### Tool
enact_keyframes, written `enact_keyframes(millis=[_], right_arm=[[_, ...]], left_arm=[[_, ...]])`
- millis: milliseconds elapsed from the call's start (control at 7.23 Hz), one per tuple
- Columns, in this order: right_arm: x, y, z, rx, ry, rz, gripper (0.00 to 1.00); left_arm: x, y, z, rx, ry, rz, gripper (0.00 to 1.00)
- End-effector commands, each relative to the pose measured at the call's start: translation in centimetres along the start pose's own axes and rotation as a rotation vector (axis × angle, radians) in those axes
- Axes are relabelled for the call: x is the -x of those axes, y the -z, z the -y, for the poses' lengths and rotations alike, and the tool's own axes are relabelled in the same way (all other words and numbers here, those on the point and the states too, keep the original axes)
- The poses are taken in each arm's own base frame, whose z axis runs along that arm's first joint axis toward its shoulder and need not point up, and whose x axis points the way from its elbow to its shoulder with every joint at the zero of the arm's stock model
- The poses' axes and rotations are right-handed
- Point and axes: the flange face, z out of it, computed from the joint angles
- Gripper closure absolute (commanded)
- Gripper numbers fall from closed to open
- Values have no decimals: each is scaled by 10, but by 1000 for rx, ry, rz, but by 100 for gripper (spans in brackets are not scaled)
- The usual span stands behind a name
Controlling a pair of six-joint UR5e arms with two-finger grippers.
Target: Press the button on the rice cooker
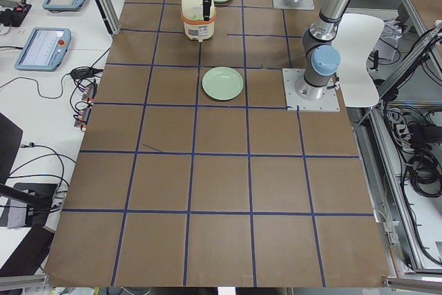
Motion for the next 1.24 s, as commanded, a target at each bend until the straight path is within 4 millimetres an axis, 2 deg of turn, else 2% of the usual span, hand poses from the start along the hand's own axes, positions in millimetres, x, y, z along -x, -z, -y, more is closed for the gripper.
enact_keyframes(millis=[0,1106], right_arm=[[1,-3,1,5,4,2,0],[1,-9,1,16,8,1,0]], left_arm=[[0,0,0,0,0,0,0],[0,0,0,0,0,0,0]])
